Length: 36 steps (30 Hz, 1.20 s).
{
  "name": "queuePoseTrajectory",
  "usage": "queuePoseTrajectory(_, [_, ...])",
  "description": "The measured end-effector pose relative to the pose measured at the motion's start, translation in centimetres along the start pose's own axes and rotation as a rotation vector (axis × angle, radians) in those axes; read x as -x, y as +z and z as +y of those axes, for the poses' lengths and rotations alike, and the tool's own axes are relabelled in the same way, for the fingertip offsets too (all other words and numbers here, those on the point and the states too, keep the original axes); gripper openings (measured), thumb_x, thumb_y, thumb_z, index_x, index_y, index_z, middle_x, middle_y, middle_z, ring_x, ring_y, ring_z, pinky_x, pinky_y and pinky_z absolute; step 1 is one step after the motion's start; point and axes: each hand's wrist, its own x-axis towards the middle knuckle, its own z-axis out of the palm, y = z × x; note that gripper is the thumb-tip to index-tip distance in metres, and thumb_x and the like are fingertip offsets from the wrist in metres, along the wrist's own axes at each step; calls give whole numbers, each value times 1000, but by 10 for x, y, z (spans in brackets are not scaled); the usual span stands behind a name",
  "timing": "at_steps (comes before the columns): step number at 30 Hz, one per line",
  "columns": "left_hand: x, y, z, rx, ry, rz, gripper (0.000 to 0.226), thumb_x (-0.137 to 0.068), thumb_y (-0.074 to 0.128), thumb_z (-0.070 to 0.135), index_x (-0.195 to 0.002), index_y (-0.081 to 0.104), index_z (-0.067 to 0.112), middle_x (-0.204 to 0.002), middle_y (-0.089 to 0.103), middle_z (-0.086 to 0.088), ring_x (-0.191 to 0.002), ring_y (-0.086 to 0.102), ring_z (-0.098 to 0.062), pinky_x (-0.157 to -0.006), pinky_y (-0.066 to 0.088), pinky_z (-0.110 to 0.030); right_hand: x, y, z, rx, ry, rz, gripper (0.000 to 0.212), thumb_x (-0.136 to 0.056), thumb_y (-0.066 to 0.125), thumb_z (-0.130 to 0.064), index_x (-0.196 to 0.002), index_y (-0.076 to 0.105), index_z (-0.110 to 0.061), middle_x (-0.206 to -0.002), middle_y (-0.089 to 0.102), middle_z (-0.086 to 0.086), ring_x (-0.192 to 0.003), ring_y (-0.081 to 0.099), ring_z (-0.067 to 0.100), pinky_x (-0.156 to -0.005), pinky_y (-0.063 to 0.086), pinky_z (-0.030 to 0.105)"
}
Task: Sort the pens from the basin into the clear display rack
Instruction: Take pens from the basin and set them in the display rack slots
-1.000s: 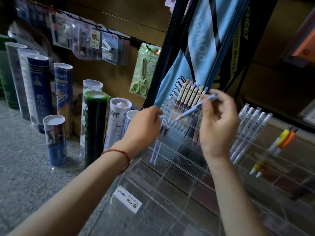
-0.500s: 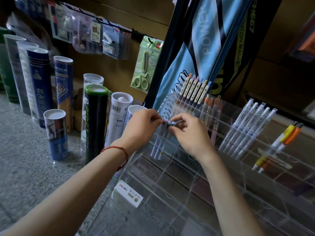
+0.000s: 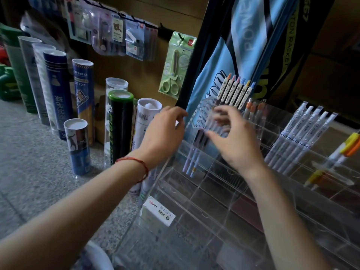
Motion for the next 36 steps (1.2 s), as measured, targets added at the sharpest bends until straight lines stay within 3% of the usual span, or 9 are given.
queuePoseTrajectory(3, [17,-31,-17,-65,20,-21,25,-90,47,8,-110,62,12,-103,59,-2,-80,57,-15,-72,43,-19,8,3,-26,-209,-151,180,18,-87,62,-9,-102,56,-17,-88,60,-9,-80,57,-4,-75,48,9])
queuePoseTrajectory(5, [49,-55,-39,-74,-53,-90,22,-89,50,6,-105,64,12,-91,58,3,-69,52,-1,-61,38,-6,28,29,-44,-465,-165,101,12,-88,58,-6,-93,57,-17,-83,64,-3,-76,63,4,-73,53,21])
queuePoseTrajectory(8, [125,-83,-87,-109,-297,-181,17,-87,54,5,-96,66,13,-78,59,5,-53,53,2,-53,36,-2,86,95,-69,-736,-40,-324,23,-88,55,-1,-84,57,-23,-75,66,1,-65,63,10,-65,54,26])
queuePoseTrajectory(11, [214,-106,-139,-59,-626,-199,26,-86,55,1,-79,61,25,-77,63,-3,-51,54,-3,-51,41,-12,151,164,-72,-555,19,-816,18,-87,57,-4,-91,60,-21,-82,65,1,-67,60,10,-71,49,23])
queuePoseTrajectory(14, [291,-120,-171,-161,-819,-120,30,-84,57,-1,-77,63,28,-73,64,-3,-63,55,-14,-64,43,-27,195,217,-52,-341,92,-1035,18,-87,54,-5,-102,63,-9,-98,67,8,-90,62,20,-82,45,27])
queuePoseTrajectory(18, [361,-118,-180,-164,-949,-53,29,-83,60,-1,-75,62,27,-68,62,9,-57,54,4,-63,45,-22,235,245,-24,-156,162,-1143,19,-86,54,-6,-101,65,-9,-105,68,10,-99,61,20,-71,37,17])
queuePoseTrajectory(23, [409,-102,-178,-264,-1101,131,21,-77,56,-5,-82,61,14,-85,63,-5,-74,58,-19,-68,43,-29,258,258,-21,-105,122,-1176,15,-90,54,-10,-102,62,-9,-106,65,8,-102,58,21,-83,42,26])
queuePoseTrajectory(29, [426,-107,-175,-142,-1410,373,28,-77,56,-6,-73,49,20,-75,57,-4,-76,54,-25,-72,41,-32,281,275,-59,-209,40,-1255,13,-93,53,-21,-103,57,-15,-106,57,1,-97,54,17,-85,46,31])
queuePoseTrajectory(36, [426,-84,-173,117,-1633,339,26,-81,51,-7,-102,48,8,-81,55,-5,-74,53,-24,-77,48,-40,307,301,-94,25,-278,-1258,49,-95,47,-22,-138,27,-9,-136,33,11,-115,50,32,-88,42,39])
